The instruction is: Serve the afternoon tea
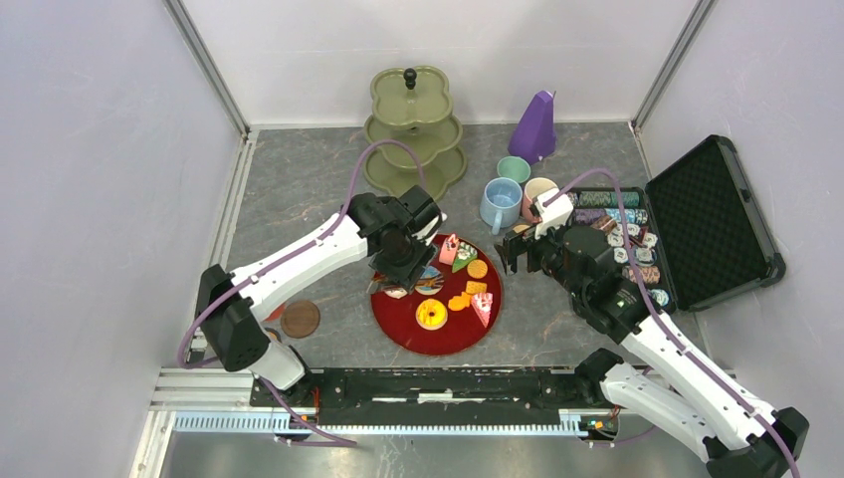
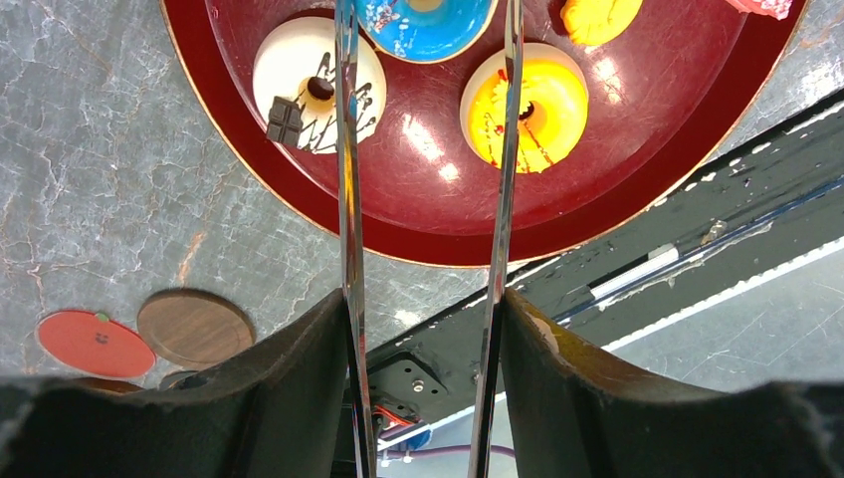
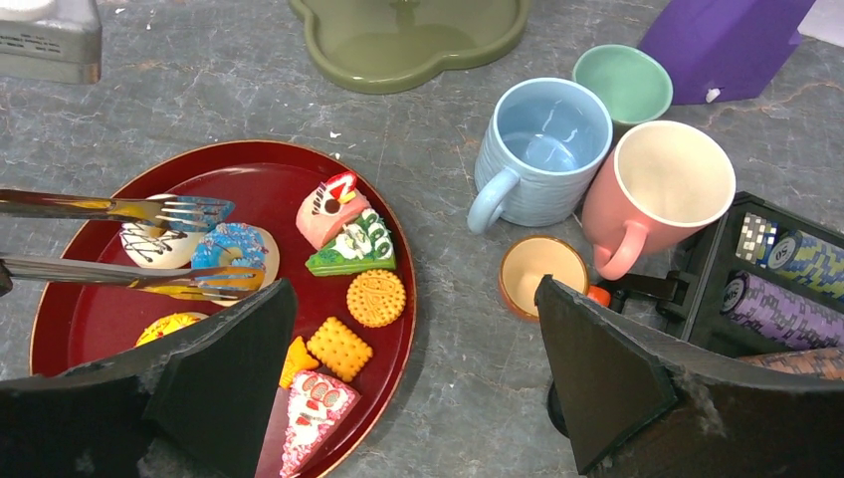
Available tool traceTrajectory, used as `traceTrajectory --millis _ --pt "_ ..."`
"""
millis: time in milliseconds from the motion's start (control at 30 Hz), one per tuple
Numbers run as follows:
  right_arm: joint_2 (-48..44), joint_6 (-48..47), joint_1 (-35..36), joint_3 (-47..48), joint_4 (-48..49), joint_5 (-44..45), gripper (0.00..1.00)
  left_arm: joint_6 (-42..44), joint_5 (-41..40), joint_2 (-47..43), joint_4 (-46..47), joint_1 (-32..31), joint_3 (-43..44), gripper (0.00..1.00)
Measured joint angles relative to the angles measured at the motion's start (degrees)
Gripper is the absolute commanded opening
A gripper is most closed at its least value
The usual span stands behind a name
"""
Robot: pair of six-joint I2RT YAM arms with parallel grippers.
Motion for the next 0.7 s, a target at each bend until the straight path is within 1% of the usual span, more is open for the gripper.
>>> traceTrajectory --millis 400,533,700 --pt "-0.8 0.1 0.0 -1.1 0.0 0.0 0.98 0.0 -3.1 2.6 1.3 -1.5 -1.3 0.6" --pt "-0.9 0.1 0.0 -1.1 0.0 0.0 0.98 0.0 -3.6 3.1 1.4 -1.5 -1.7 0.54" --pt "-1.0 0.0 0.0 -1.3 0.0 0.0 0.98 0.0 -4.5 3.3 1.7 -1.6 -1.7 0.51"
